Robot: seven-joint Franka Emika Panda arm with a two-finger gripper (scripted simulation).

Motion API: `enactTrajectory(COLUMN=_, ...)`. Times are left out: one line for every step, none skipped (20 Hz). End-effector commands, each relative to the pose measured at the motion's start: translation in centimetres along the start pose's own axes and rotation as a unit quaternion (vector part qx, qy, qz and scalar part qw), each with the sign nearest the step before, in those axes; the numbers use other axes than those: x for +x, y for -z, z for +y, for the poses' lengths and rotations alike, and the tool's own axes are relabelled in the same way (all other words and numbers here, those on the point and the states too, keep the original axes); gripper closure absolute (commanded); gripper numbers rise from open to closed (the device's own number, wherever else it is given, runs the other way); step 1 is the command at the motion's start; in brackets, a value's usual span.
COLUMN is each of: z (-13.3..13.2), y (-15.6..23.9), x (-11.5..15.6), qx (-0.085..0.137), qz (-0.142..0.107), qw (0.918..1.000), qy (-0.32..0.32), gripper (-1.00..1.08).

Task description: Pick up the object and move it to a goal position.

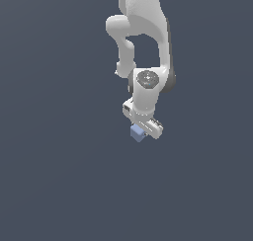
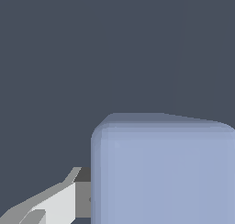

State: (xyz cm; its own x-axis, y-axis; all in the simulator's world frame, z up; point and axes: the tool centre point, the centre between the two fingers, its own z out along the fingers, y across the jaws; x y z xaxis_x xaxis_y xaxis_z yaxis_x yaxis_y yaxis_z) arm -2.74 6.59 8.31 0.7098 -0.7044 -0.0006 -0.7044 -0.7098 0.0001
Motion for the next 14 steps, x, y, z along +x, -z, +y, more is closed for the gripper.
enactTrajectory(z=0.2, y=1.6, x=0.4, qx=0.001, qz=0.0, qw=1.0, qy=0.0, gripper=1.08)
enactTrajectory(z=0.3, y=2.4, x=0.6, qx=0.001, qz=0.0, qw=1.0, qy=0.0, gripper=1.08)
enactTrajectory(z=0.4, y=3.2, x=0.8, qx=0.001, qz=0.0, qw=1.0, qy=0.0, gripper=1.08)
enactTrajectory(z=0.5, y=4.1, x=1.0, qx=0.001, qz=0.0, qw=1.0, qy=0.0, gripper=1.08)
enactTrajectory(z=0.7, y=5.0, x=1.3, qx=0.001, qz=0.0, qw=1.0, qy=0.0, gripper=1.08)
enactTrajectory(z=0.8, y=5.9, x=1.5, qx=0.001, qz=0.0, qw=1.0, qy=0.0, gripper=1.08)
enactTrajectory(z=0.9, y=7.0, x=1.8, qx=0.001, qz=0.0, qw=1.0, qy=0.0, gripper=1.08)
enactTrajectory(z=1.1, y=8.0, x=2.0, qx=0.001, qz=0.0, qw=1.0, qy=0.0, gripper=1.08)
enactTrajectory(z=1.2, y=9.1, x=2.3, qx=0.0, qz=0.0, qw=1.0, qy=-0.001, gripper=1.08)
enactTrajectory(z=1.4, y=10.2, x=2.6, qx=0.0, qz=0.0, qw=1.0, qy=-0.001, gripper=1.08)
enactTrajectory(z=1.5, y=11.4, x=2.9, qx=0.0, qz=0.0, qw=1.0, qy=-0.001, gripper=1.08)
enactTrajectory(z=1.7, y=12.5, x=3.2, qx=0.0, qz=0.0, qw=1.0, qy=-0.001, gripper=1.08)
enactTrajectory(z=1.8, y=13.6, x=3.5, qx=0.0, qz=0.0, qw=1.0, qy=-0.001, gripper=1.08)
enactTrajectory(z=1.9, y=14.7, x=3.7, qx=0.0, qz=0.0, qw=1.0, qy=-0.001, gripper=1.08)
